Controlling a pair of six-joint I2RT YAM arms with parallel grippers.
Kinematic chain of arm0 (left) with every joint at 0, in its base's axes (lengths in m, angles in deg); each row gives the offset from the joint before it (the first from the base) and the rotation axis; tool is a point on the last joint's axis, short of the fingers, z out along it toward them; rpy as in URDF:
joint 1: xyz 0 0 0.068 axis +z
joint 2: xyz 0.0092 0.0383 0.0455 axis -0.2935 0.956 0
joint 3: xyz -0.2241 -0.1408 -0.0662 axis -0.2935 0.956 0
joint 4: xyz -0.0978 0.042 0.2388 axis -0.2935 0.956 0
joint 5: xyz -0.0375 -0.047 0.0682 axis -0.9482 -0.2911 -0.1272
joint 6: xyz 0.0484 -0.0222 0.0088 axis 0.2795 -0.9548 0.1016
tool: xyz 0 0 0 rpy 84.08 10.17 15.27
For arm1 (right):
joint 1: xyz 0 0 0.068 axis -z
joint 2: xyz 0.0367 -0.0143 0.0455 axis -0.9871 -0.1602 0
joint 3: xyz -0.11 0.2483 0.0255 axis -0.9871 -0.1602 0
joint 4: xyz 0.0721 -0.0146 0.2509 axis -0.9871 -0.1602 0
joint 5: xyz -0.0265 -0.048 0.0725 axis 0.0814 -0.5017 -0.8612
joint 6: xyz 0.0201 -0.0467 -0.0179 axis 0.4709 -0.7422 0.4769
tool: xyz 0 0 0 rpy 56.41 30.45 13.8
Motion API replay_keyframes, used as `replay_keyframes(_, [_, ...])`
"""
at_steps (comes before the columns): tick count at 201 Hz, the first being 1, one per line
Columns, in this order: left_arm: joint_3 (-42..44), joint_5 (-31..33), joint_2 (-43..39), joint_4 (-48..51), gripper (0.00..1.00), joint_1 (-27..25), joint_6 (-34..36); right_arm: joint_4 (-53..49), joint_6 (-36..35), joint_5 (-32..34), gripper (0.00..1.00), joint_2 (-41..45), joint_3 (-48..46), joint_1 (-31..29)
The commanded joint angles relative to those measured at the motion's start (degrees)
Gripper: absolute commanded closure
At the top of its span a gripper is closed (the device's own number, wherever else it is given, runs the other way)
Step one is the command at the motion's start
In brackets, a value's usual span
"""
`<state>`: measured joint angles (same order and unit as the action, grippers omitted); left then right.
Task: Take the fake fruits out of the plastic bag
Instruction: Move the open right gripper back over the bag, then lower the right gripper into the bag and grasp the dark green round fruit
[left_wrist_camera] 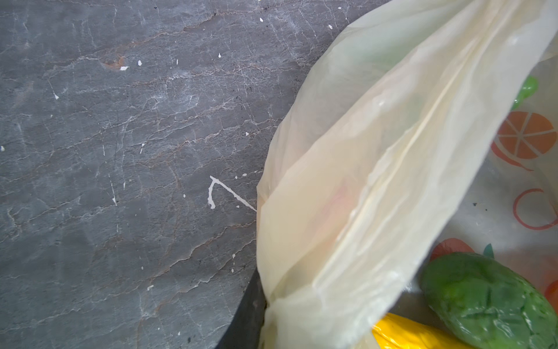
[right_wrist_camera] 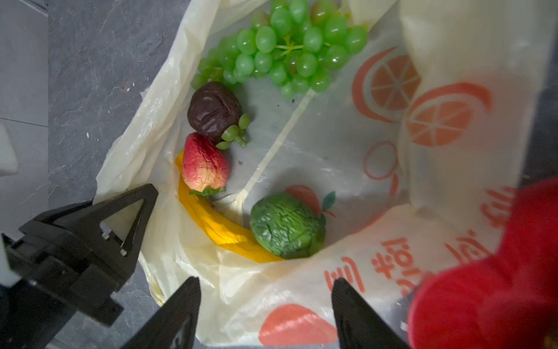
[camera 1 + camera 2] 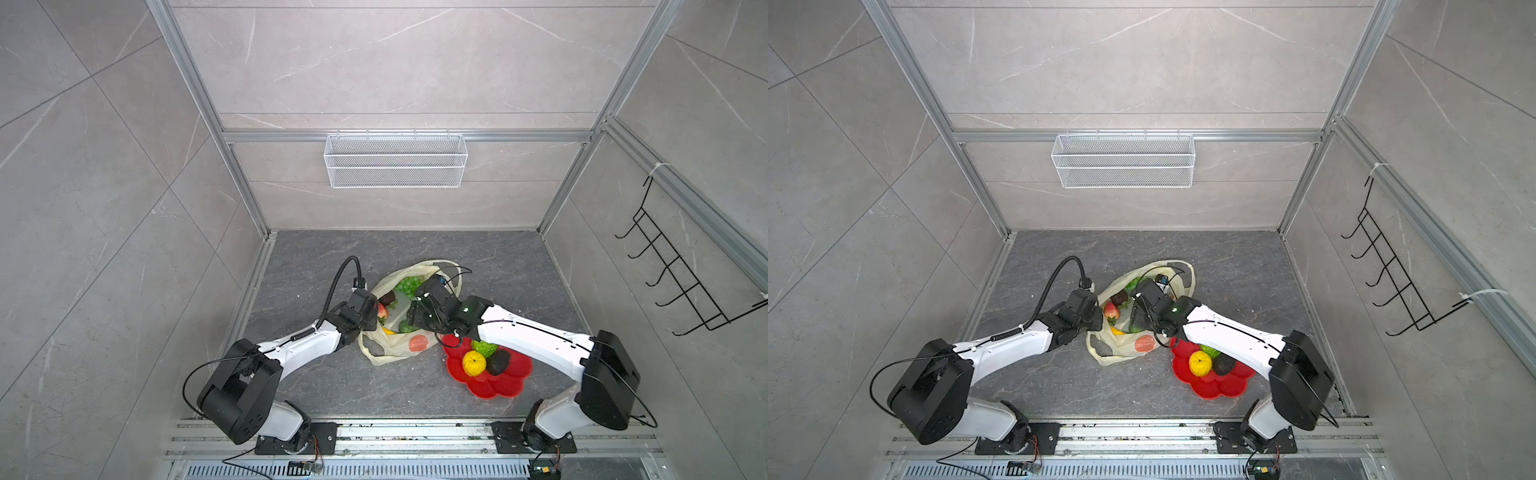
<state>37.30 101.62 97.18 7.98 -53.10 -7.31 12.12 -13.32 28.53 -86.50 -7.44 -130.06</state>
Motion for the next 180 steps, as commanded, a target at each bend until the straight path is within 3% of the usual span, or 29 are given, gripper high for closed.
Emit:
replay_keyframes(1, [-0.5,0.3,-1.1,-1.2,0.82,0.1,0.2,0.7,-2.6,-1.9,0.29,-4.6,4.1,0.0])
replay_keyframes(56, [-0.6,-0.3,-1.5,-1.1,0.82,0.2,0.2,-3.5,-0.2,0.2,0.24,-10.1,5.5,0.7])
replay_keyframes(121, [-0.6,-0.5,-1.5,-1.1,0.82,0.2,0.1,-2.8,1.0,-1.7,0.15,-14.7,5.0,1.5])
replay_keyframes(180, [-0.8,-0.6,-0.9,-1.2,0.82,0.2,0.1,-2.7,0.5,-2.7,0.13,-18.2,5.7,1.6])
